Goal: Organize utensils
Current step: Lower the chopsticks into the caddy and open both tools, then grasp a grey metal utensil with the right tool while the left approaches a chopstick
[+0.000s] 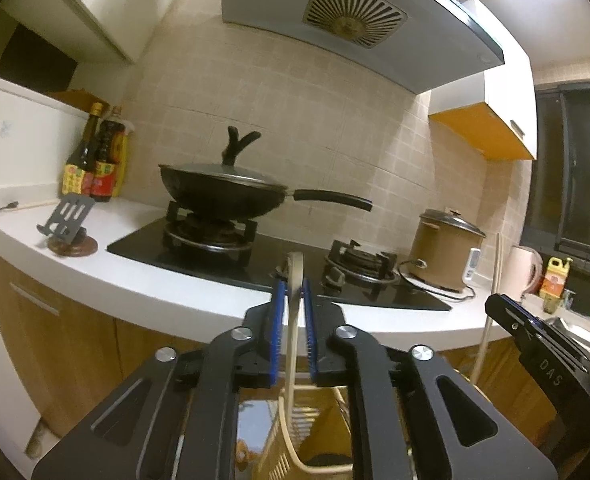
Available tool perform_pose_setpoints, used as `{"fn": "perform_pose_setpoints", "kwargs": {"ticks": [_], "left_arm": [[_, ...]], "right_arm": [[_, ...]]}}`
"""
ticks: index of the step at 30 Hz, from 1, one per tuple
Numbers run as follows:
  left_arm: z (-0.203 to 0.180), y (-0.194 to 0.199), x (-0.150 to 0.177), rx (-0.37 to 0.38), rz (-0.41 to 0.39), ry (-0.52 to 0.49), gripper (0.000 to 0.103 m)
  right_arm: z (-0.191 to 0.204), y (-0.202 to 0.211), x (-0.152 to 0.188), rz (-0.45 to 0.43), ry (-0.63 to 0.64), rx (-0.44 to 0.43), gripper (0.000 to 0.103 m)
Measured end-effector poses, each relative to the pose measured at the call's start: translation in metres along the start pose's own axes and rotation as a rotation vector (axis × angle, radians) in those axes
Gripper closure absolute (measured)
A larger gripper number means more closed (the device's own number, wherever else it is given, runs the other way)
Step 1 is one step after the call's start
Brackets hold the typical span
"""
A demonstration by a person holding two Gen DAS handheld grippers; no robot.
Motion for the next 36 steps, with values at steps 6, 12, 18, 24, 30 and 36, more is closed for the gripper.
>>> {"fn": "perform_pose_setpoints", "kwargs": {"ticks": [6,12,18,24,30,36], "left_arm": [[0.004,0.023,-0.003,0.02,0.013,-0.002,0.081],[0.016,0.058,-0.001,0.026,0.055,0.008,0.077],[0.027,0.084,0.028,0.072,0.246,0.029,0.067],[0.036,0.096,0.072,0.09,0.448,0.027,0.067],[0.041,0.088,0.147,0.032,0.712,-0.054,0.068],[0.055,0.084,0.212,0.027,0.873,-0.005,0.069]], "right_arm": [[-0.011,0.031,0.003,0.016,-0.045,-0.017,0.05],[-0.026,0.06,0.02,0.118,-0.083,-0.015,0.05],[-0.037,0.077,0.071,0.401,-0.133,-0.039,0.05],[-0.033,0.087,0.142,0.666,-0.144,-0.026,0.05],[-0.022,0.101,0.206,0.816,-0.194,-0.052,0.05],[-0.022,0.119,0.255,0.9,-0.298,-0.062,0.05]]}}
Point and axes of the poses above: each gripper's, at about its wrist camera, not at the fingertips, and y roughly against the way its jaws point, z to its left, x to its underside, the point moved 10 cm from there along -y, roughly the way its jaws point, and after that the axes turned 14 degrees about z, right-handed, at the moved point
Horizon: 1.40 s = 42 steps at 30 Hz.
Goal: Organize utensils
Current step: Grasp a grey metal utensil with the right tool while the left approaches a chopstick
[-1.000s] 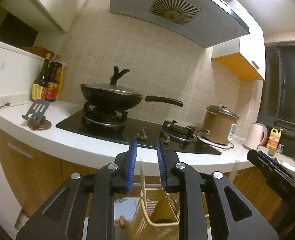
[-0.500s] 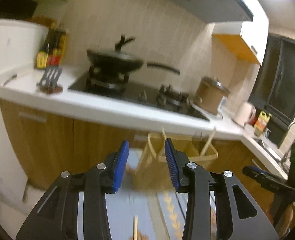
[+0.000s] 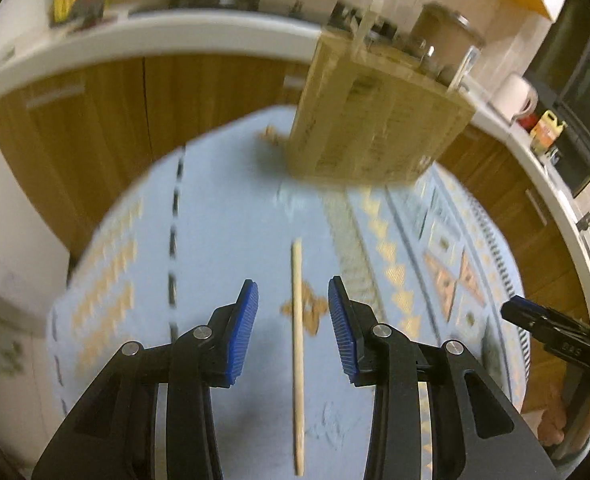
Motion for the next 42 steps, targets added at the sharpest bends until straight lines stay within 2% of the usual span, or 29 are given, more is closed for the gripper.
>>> {"fn": "perform_pose_setpoints", "kwargs": {"ticks": [3,8,13,17,19,22,25,30,35,39,42], "left_arm": [[0.002,-0.018,0.015,-0.001,0.042,0.004,0.069],[-0.002,-0.032,0.029,-0.012,0.082,-0.011,0.072],[-0.006,-0.032,0.029,-0.027,0.085,-0.028,0.072],[-0.007,-0.033,0.028,-0.041,0.083,-0.036,0.072],[-0.009,-0.035,0.028,-0.039,0.087,-0.035,0.072],[-0.011,-0.037,0.028,-0.042,0.087,-0.044,0.072],[-0.013,-0.038,0.028,-0.05,0.09,-0.051,0.072],[-0.013,-0.039,0.026,-0.043,0.096,-0.051,0.074],[-0.009,-0.041,0.016,-0.033,0.111,-0.031,0.077],[-0.011,-0.045,0.008,-0.024,0.138,-0.039,0.078],[-0.016,-0.052,0.003,-0.046,0.173,-0.067,0.079]], "right_arm": [[-0.005,-0.012,0.016,0.051,-0.032,-0.009,0.05],[-0.008,-0.024,0.042,0.105,-0.042,0.04,0.052],[-0.008,-0.026,0.063,0.111,-0.032,0.119,0.062],[-0.007,-0.024,0.08,0.105,-0.017,0.171,0.065],[-0.004,-0.026,0.082,0.096,-0.004,0.213,0.071],[0.001,-0.026,0.083,0.076,0.033,0.272,0.09],[0.004,-0.028,0.082,0.065,0.046,0.251,0.092],[0.007,-0.027,0.064,0.036,0.061,0.223,0.093],[0.014,-0.021,0.023,-0.015,0.11,0.207,0.093],[0.02,-0.023,-0.005,-0.01,0.149,0.165,0.093],[0.024,-0.031,-0.023,0.021,0.161,0.117,0.093]]}}
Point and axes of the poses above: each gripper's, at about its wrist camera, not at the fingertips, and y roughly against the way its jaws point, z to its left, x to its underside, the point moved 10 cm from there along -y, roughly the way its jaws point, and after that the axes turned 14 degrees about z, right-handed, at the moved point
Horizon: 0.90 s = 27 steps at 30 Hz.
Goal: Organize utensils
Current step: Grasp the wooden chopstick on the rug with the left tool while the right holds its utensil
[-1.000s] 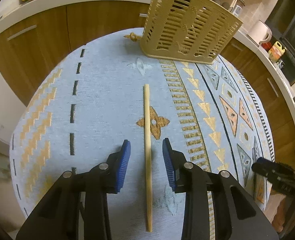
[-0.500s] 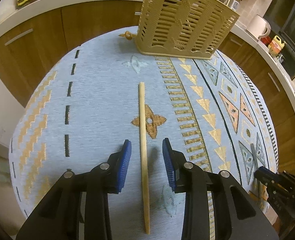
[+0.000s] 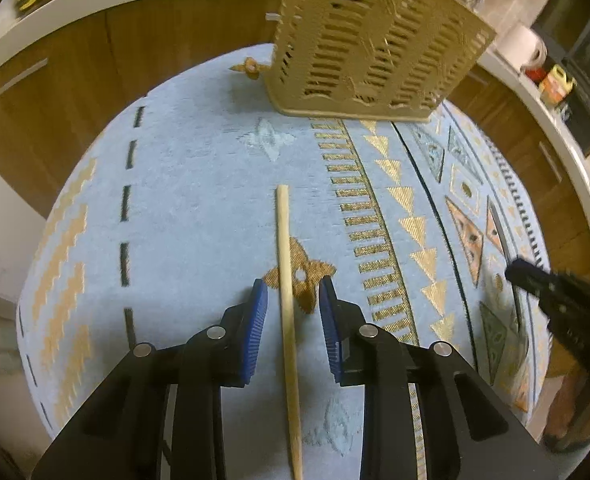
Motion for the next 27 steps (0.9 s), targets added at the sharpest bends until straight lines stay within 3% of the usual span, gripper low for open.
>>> {"fn": "perform_pose_setpoints", "kwargs": {"ticks": [7,15,21,24,25,26,27], "left_arm": [[-0.012,-0.006,-0.009,-0.063,0.035,-0.068,0.081],[-0.017,-0.008,-0.005,-0.044,0.063,-0.103,0.081],[-0.022,-0.012,-0.004,-0.085,0.087,-0.158,0.078],[-0.03,-0.016,-0.007,-0.137,0.091,-0.187,0.075],[-0.031,-0.017,-0.007,-0.155,0.089,-0.193,0.077],[-0.032,-0.017,-0.007,-0.191,0.082,-0.205,0.09],[-0.034,-0.019,-0.008,-0.211,0.073,-0.219,0.095]], "right_arm": [[0.0,-0.011,-0.013,0.052,0.002,-0.026,0.092],[-0.003,-0.025,-0.005,0.137,-0.032,-0.078,0.089],[0.006,-0.028,-0.005,0.159,0.013,-0.028,0.076],[0.013,-0.031,-0.007,0.168,0.042,0.04,0.076],[0.016,-0.032,-0.008,0.165,0.06,0.07,0.076],[0.02,-0.033,-0.008,0.156,0.086,0.094,0.078],[0.026,-0.034,-0.01,0.14,0.109,0.106,0.091]]}}
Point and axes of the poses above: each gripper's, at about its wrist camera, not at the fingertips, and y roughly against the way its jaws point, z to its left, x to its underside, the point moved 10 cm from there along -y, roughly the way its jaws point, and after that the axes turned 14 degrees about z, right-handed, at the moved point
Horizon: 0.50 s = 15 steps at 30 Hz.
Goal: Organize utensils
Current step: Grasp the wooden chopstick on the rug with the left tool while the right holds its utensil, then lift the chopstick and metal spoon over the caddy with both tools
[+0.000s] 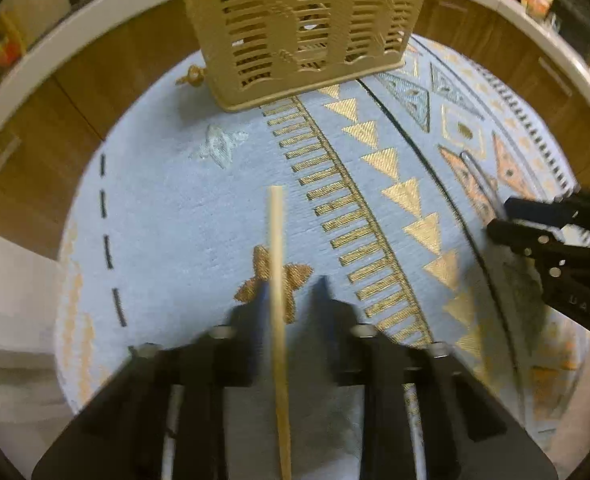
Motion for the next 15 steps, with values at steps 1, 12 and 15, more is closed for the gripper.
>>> {"fn": "perform_pose_setpoints", "kwargs": {"ticks": [1,12,15], "left_arm": [[-0.002,0.0,0.0,-0.023,-0.011,-0.009,0.099],[0.007,0.063,-0.018,0.18,-0.313,0.107,0.099],[0.015,0.098,-0.026,0.228,-0.43,0.145,0.099]], "right_arm": [[0.005,-0.001,-0.001,-0.009,0.016,0.007,0.093],[0.013,0.047,-0.005,-0.202,-0.007,-0.15,0.093],[0.011,0.072,-0.013,-0.276,-0.003,-0.191,0.093]]}}
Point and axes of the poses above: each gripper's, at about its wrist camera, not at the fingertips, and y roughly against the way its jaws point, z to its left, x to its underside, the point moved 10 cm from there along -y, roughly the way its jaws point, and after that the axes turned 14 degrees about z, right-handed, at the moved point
